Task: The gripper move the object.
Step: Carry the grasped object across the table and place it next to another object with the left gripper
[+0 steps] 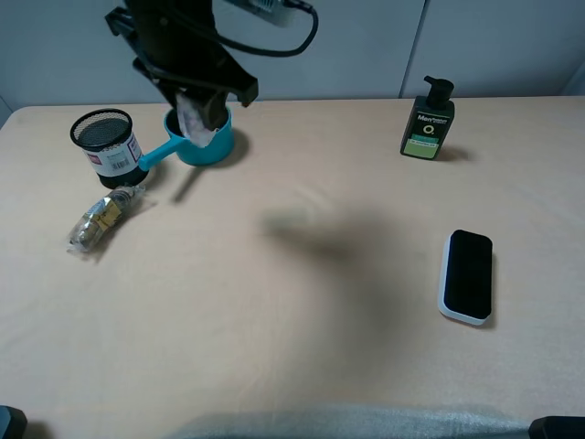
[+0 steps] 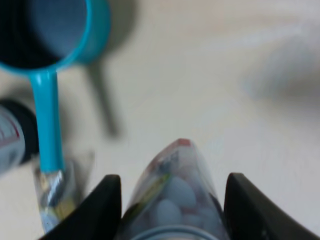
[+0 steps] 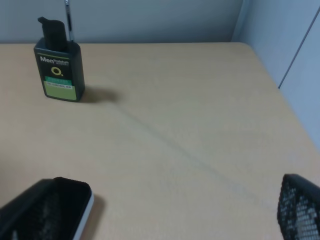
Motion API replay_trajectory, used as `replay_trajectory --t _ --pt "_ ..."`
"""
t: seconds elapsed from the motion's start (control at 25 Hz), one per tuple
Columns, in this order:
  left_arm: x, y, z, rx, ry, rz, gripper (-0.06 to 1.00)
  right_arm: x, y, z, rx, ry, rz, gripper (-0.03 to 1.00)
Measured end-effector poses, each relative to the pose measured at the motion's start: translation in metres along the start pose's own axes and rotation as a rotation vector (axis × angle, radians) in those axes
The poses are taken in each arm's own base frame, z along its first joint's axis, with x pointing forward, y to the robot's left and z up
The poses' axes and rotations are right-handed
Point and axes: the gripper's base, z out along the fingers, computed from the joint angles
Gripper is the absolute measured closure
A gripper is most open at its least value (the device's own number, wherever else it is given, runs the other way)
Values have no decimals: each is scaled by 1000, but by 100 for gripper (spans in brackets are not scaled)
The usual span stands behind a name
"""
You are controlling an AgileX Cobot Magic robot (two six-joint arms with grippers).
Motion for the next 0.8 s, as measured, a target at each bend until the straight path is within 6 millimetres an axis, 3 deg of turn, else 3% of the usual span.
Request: replay_trajectory --t 0.32,0.52,0.8 --pt "60 14 10 -7 15 -87 42 0 0 0 0 0 0 31" --pt "96 26 28 -14 64 -152 42 0 0 0 0 0 0 31" --pt "125 38 57 -10 59 -209 42 0 0 0 0 0 0 31"
